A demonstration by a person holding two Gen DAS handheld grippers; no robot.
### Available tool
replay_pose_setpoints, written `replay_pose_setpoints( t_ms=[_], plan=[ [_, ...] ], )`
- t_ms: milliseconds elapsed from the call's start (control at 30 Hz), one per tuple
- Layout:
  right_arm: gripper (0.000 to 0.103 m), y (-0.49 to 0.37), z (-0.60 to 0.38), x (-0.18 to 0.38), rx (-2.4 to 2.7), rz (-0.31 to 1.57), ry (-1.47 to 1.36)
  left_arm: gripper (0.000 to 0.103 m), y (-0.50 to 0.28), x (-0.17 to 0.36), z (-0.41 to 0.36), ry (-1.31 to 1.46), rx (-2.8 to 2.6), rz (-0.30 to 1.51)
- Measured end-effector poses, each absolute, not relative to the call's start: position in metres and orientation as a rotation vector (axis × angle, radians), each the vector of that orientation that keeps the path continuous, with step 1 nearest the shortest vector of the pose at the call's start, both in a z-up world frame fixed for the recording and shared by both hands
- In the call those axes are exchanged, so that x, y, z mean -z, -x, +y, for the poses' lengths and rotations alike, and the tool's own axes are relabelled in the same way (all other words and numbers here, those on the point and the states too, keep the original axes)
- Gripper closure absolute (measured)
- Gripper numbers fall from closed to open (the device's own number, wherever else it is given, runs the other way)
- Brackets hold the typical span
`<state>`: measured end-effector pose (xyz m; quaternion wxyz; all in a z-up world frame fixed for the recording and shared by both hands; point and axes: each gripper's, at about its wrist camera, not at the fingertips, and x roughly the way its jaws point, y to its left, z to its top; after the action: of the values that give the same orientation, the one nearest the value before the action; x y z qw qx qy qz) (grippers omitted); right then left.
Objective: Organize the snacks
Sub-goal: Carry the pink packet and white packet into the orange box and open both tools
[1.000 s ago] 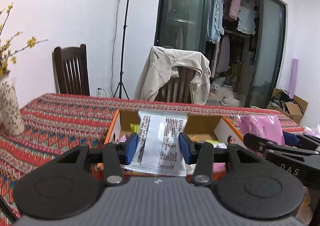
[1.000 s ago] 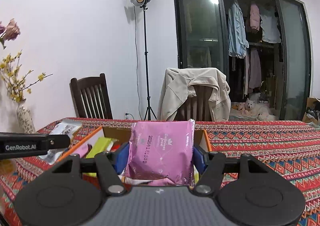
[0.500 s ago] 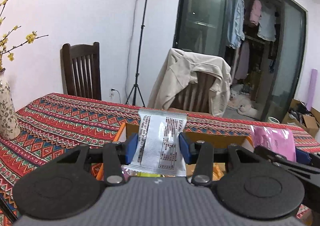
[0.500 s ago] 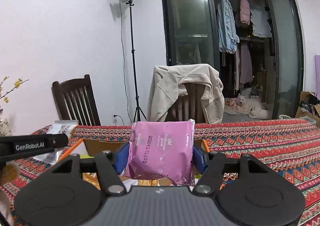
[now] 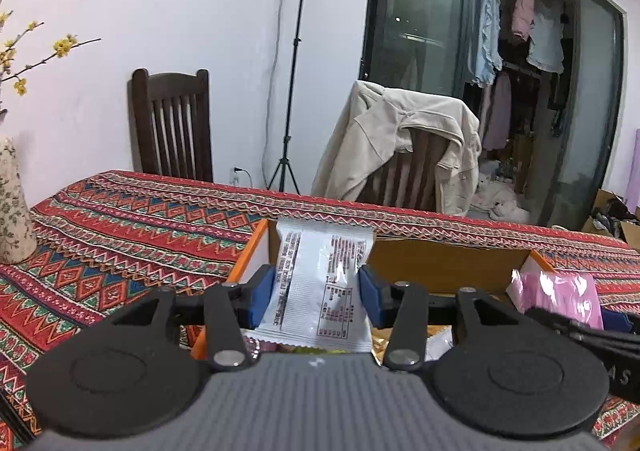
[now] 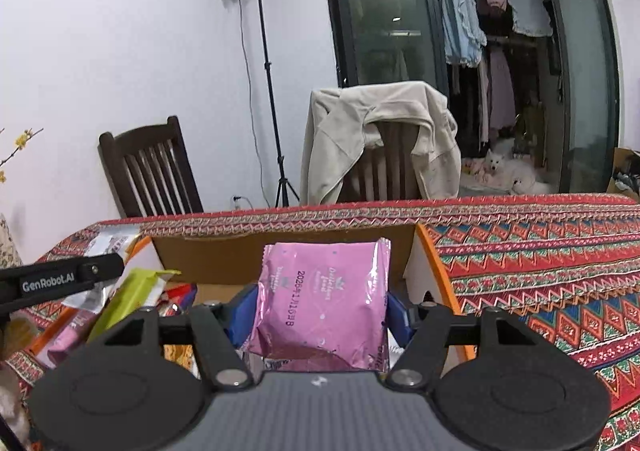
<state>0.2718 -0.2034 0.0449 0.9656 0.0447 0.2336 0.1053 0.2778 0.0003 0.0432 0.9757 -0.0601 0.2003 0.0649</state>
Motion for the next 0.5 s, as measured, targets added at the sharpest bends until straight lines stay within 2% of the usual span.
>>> replay_pose_setpoints(
  t_ms=[33, 67, 100, 133, 167, 200, 233, 500],
  plan=[
    [0.031, -0.272, -0.204, -0.044, -0.221, 0.482, -0.094, 0.040, -0.276, -0.043, 0.001, 0.126, -0.127, 0.397],
    [0.031, -0.272, -0.204, -0.044, -0.222, 0.482, -0.098, 0.023, -0.275, -0.044, 0.003, 0.136, -0.129, 0.390],
    [0.027, -0.270, -0.204, -0.044, -0.226, 0.481, -0.100, 0.015, -0.273, -0.045, 0.005, 0.146, -0.143, 0.380],
    [0.018, -0.270, -0.204, -0.044, -0.228, 0.484, -0.101, 0.000, -0.271, -0.046, 0.004, 0.151, -0.162, 0.366],
    [0.012, -0.270, -0.206, -0.045, -0.230, 0.486, -0.103, 0.000, -0.268, -0.047, 0.005, 0.155, -0.178, 0.343],
    [0.002, -0.270, -0.207, -0.045, -0.231, 0.485, -0.110, 0.000, -0.267, -0.047, 0.005, 0.155, -0.181, 0.332],
    [0.000, -0.267, -0.207, -0.046, -0.232, 0.482, -0.117, 0.000, -0.266, -0.048, 0.005, 0.156, -0.180, 0.331],
    [0.000, -0.264, -0.209, -0.048, -0.216, 0.472, -0.117, 0.000, -0.264, -0.051, 0.004, 0.163, -0.176, 0.330]
  ],
)
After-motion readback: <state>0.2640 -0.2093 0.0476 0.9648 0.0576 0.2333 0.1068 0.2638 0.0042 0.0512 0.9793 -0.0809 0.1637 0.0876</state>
